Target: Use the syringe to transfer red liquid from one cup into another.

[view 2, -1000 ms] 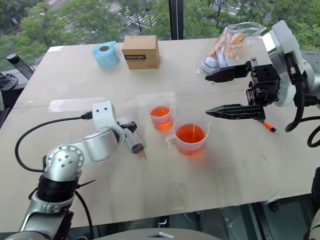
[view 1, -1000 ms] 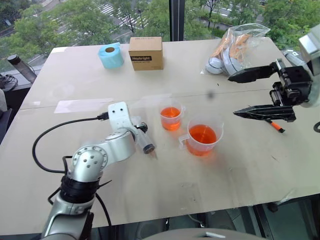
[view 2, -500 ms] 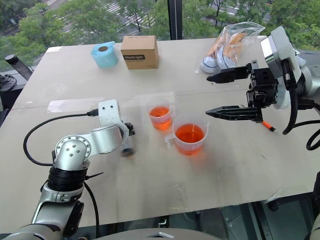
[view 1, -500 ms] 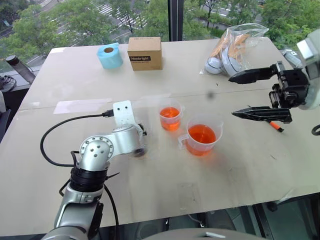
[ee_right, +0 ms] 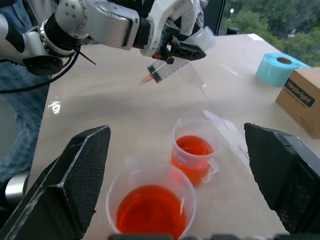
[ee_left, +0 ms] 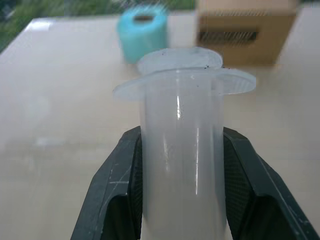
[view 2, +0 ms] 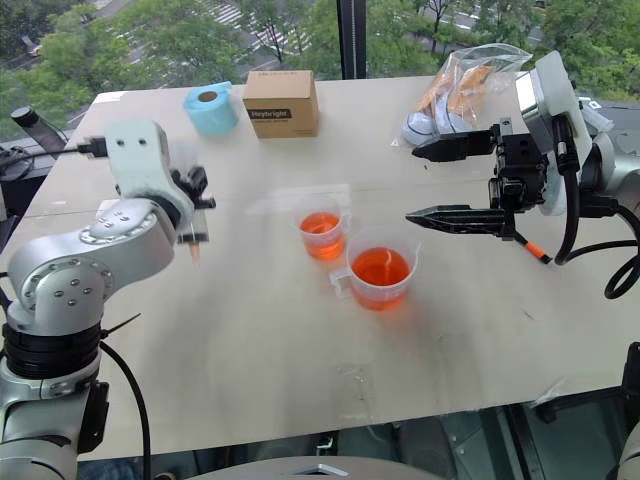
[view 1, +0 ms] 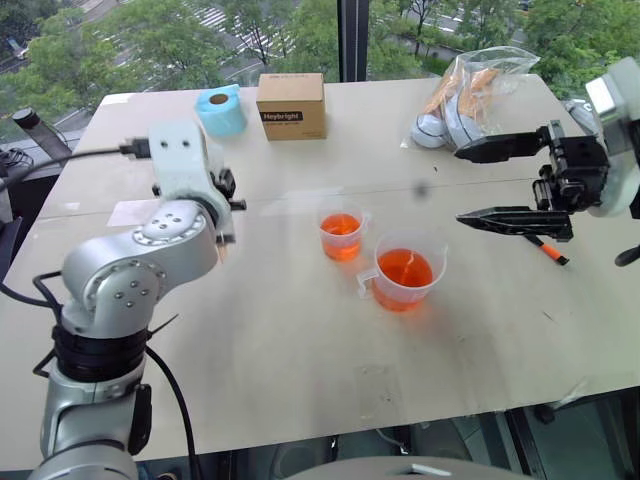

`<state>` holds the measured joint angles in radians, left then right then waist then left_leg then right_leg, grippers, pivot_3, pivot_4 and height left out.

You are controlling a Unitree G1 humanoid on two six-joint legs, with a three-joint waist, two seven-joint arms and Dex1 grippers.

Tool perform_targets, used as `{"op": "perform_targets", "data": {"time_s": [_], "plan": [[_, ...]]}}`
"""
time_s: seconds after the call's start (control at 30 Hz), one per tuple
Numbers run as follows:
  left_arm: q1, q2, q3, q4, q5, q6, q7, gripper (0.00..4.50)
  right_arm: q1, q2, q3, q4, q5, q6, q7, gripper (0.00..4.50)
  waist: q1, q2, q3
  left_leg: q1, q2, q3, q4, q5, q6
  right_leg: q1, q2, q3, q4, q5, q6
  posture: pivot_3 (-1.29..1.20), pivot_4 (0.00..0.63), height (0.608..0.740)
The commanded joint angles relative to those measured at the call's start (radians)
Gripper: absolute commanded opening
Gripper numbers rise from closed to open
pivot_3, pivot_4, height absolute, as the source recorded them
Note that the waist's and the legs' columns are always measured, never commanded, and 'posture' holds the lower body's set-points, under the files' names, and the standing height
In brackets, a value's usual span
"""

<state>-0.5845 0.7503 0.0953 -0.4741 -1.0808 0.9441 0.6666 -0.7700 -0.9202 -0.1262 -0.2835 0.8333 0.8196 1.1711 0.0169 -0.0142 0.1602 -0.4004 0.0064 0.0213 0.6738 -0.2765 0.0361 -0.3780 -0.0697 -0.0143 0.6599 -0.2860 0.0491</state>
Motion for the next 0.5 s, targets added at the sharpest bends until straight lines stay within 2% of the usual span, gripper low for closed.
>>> {"op": "perform_targets", "data": {"time_s": [0.03,0.2,0.33,0.5], "plan": [[-0.092,-0.055,0.021,-0.099,0.060,-0.181,-0.292,1.41,-0.042,0.013,-0.043,0.018,0.031,0.012,-0.043,4.50,0.001,-0.001,0.001,0.000,0.000,0.000,0.000,0.000,0.000,0.000,0.000,0.000,0.000,0.000,0.000,0.00,0.150,0.740],[-0.133,-0.237,-0.063,-0.107,0.102,-0.361,-0.625,1.41,-0.017,0.026,-0.104,0.017,0.086,0.043,-0.107,4.50,-0.002,-0.002,0.001,-0.002,-0.001,0.000,0.000,0.000,0.000,0.000,-0.001,0.000,-0.002,0.000,0.000,0.00,0.150,0.740],[-0.112,-0.417,-0.123,-0.017,0.116,-0.498,-0.896,1.41,0.070,0.015,-0.234,-0.026,0.164,0.081,-0.186,4.50,-0.002,-0.002,0.001,-0.002,0.000,0.000,-0.001,0.000,0.000,0.000,0.000,0.000,-0.002,0.000,0.000,0.00,0.150,0.740],[-0.093,-0.496,-0.176,0.089,0.211,-0.579,-1.107,1.41,0.161,-0.035,-0.345,-0.057,0.207,0.106,-0.238,4.50,-0.006,-0.002,0.001,-0.001,0.000,0.001,0.000,0.000,0.001,0.000,0.001,0.001,0.000,0.000,0.000,0.00,0.150,0.740]]}}
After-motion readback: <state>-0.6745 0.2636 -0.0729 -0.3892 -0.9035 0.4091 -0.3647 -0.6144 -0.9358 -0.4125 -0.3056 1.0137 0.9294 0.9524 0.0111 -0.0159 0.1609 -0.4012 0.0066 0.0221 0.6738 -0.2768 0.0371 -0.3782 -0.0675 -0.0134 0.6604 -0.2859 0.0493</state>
